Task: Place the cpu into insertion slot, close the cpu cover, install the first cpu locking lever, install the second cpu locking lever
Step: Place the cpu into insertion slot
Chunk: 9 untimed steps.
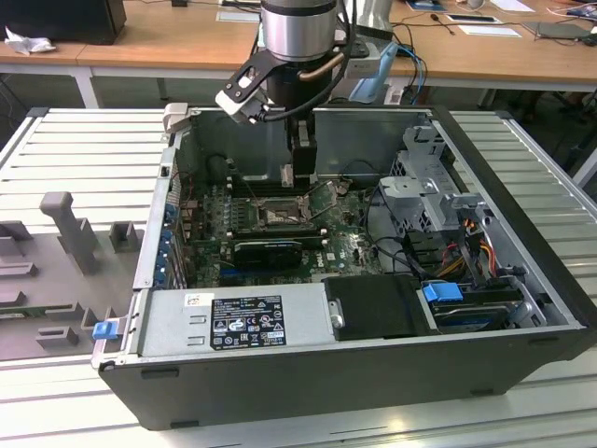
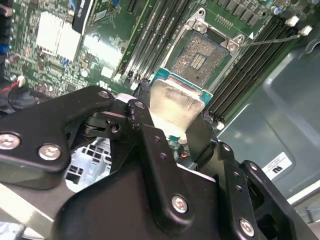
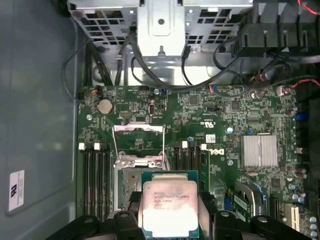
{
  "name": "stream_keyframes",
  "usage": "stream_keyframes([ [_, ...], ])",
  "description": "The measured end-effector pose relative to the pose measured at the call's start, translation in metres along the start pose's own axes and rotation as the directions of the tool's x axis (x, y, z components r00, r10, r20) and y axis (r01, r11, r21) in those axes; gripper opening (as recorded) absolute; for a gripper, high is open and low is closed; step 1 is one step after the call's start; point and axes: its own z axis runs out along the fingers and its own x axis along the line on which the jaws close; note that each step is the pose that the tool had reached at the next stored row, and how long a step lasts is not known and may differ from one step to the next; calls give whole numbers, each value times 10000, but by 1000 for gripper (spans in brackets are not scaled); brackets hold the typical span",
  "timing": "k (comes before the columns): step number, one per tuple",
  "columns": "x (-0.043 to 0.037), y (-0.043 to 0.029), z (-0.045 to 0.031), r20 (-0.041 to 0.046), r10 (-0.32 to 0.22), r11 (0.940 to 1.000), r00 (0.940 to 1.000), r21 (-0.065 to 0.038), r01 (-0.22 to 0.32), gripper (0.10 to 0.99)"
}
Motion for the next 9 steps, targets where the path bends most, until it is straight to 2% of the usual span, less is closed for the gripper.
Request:
stream_keyframes([
  [5, -2, -8, 85, 17, 207, 9998, 9998, -4, -207, 529],
  [6, -3, -12, 126, 17, 199, 9998, 9998, -4, -199, 529],
  [8, 3, -16, 168, 7, 69, 10000, 10000, -1, -69, 529],
  [9, 3, -18, 197, -20, -248, 9997, 9997, 6, 248, 529],
])
